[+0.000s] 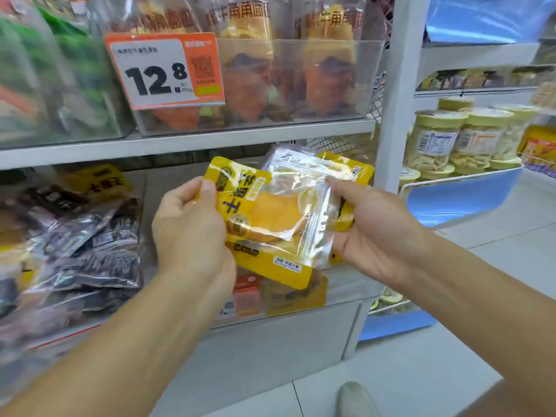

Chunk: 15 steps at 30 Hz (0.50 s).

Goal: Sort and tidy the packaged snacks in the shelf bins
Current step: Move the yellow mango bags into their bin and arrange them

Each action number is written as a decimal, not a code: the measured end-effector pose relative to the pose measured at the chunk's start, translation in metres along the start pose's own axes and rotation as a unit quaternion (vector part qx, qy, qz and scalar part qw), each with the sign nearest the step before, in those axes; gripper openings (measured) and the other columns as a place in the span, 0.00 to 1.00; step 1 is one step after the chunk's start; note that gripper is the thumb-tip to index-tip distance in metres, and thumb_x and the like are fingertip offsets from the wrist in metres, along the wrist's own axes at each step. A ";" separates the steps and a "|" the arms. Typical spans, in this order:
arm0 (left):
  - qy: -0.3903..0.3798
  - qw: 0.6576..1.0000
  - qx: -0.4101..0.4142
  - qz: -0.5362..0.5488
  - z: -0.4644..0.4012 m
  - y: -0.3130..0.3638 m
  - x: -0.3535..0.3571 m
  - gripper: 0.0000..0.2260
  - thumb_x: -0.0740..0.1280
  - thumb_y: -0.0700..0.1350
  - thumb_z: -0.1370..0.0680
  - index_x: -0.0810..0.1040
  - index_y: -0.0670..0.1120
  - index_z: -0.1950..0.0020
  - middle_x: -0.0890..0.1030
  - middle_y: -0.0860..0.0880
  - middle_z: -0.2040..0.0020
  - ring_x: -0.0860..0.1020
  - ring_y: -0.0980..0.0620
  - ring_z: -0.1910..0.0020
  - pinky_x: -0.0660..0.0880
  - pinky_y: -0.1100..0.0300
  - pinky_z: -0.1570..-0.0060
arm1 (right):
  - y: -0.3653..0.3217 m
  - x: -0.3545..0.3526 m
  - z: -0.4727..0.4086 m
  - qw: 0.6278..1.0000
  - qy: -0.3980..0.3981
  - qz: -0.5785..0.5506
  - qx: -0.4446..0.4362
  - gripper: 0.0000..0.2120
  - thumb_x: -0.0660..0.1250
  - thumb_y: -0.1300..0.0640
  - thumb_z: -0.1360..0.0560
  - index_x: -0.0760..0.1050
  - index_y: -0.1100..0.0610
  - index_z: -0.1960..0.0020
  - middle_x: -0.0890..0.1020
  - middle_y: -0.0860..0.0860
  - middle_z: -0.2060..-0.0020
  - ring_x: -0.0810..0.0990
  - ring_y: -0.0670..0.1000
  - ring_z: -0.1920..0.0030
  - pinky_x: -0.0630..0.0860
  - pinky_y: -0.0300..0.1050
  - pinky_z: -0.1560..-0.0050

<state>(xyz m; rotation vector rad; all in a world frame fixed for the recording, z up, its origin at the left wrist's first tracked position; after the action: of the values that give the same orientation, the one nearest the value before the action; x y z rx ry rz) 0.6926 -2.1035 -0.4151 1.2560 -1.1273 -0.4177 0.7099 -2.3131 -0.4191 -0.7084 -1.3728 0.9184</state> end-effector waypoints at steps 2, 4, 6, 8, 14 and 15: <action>0.046 0.998 0.050 0.001 0.000 0.003 -0.007 0.06 0.66 0.43 0.18 0.77 0.53 0.53 0.82 0.51 0.58 0.80 0.57 0.62 0.77 0.59 0.60 | 0.005 0.007 0.003 0.999 -0.009 -0.032 0.014 0.15 0.61 0.58 0.18 0.76 0.66 0.35 0.83 0.63 0.43 0.83 0.63 0.44 0.78 0.70 0.46; 0.052 0.995 0.075 -0.033 0.003 0.005 -0.007 0.06 0.66 0.44 0.18 0.76 0.54 0.53 0.82 0.51 0.57 0.79 0.57 0.62 0.75 0.61 0.61 | 0.007 0.013 0.008 0.999 -0.016 -0.037 0.020 0.16 0.61 0.58 0.18 0.77 0.66 0.37 0.84 0.63 0.44 0.83 0.64 0.44 0.78 0.70 0.45; 0.065 0.992 0.087 -0.058 0.000 0.005 -0.012 0.06 0.66 0.44 0.18 0.75 0.54 0.54 0.82 0.51 0.56 0.80 0.56 0.61 0.77 0.58 0.60 | 0.005 0.013 0.009 0.999 0.005 -0.040 0.005 0.15 0.61 0.60 0.19 0.78 0.67 0.37 0.83 0.64 0.44 0.83 0.64 0.44 0.79 0.70 0.47; 0.068 0.987 0.108 -0.098 -0.003 0.009 -0.014 0.05 0.67 0.45 0.20 0.75 0.55 0.54 0.83 0.49 0.55 0.82 0.52 0.58 0.80 0.51 0.55 | -0.003 0.009 0.010 0.997 0.048 -0.056 -0.027 0.14 0.61 0.61 0.18 0.78 0.67 0.38 0.84 0.62 0.46 0.85 0.62 0.47 0.81 0.68 0.53; 0.046 0.958 0.209 -0.192 0.014 0.026 0.000 0.06 0.63 0.42 0.18 0.71 0.53 0.48 0.79 0.51 0.52 0.79 0.54 0.53 0.78 0.55 0.51 | -0.003 -0.006 0.009 0.980 0.168 -0.072 -0.076 0.14 0.61 0.51 0.17 0.80 0.60 0.45 0.85 0.60 0.52 0.84 0.65 0.47 0.77 0.75 0.51; 0.044 0.955 0.210 -0.203 0.019 0.025 0.004 0.06 0.62 0.41 0.18 0.70 0.52 0.45 0.78 0.53 0.52 0.78 0.57 0.54 0.75 0.62 0.52 | -0.003 -0.004 0.012 0.978 0.180 -0.074 -0.081 0.13 0.61 0.50 0.17 0.79 0.57 0.49 0.84 0.56 0.59 0.85 0.63 0.51 0.77 0.73 0.50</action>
<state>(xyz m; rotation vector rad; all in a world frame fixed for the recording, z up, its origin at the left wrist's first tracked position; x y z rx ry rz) 0.6705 -2.1088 -0.3928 1.8775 -0.9039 -0.4334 0.6986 -2.3193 -0.4170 -0.8385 -1.1652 0.5323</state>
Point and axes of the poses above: each hand's wrist, its own z-axis away from the middle knuckle, its own x-axis out of the palm, y = z × x, the point moved 9 cm from there along -z, towards the middle knuckle
